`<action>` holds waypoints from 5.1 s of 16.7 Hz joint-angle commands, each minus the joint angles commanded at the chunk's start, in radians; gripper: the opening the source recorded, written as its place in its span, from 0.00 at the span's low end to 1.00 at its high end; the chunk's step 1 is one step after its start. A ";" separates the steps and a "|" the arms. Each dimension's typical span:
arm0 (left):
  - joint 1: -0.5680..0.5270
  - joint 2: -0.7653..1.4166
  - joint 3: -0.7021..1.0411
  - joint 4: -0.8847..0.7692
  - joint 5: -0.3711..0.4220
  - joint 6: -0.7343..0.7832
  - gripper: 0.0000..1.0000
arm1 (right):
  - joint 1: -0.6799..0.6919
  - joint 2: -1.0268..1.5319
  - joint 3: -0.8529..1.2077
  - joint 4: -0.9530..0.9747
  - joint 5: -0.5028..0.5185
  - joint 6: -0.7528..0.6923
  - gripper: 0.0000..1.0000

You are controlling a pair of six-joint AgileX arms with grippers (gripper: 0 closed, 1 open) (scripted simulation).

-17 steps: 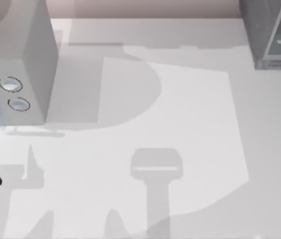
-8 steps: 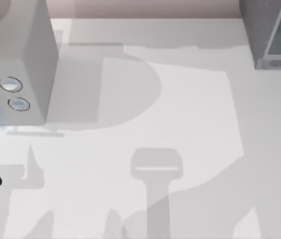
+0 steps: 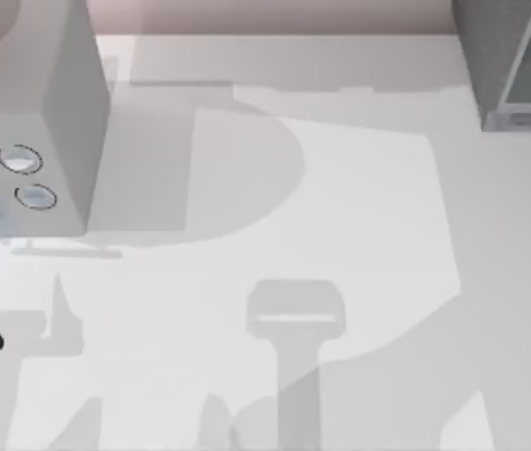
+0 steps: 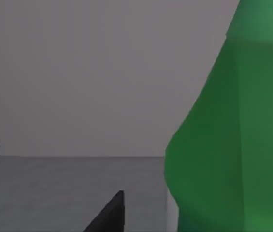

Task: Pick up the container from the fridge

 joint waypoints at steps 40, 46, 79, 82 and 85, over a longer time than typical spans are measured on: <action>0.000 0.000 0.000 0.000 0.000 0.000 1.00 | -0.052 -0.368 -0.392 0.006 -0.055 0.006 0.00; 0.000 0.000 0.000 0.000 0.000 0.000 1.00 | -0.053 -0.399 -0.435 0.026 -0.062 0.008 0.00; 0.000 0.000 0.000 0.000 0.000 0.000 1.00 | 0.223 -2.299 -1.287 -1.011 0.190 -0.005 0.00; 0.000 0.000 0.000 0.000 0.000 0.000 1.00 | 0.249 -2.238 -1.250 -0.968 0.215 -0.006 0.00; 0.000 0.000 0.000 0.000 0.000 0.000 1.00 | 0.306 -2.082 -1.163 -0.866 0.276 -0.008 0.00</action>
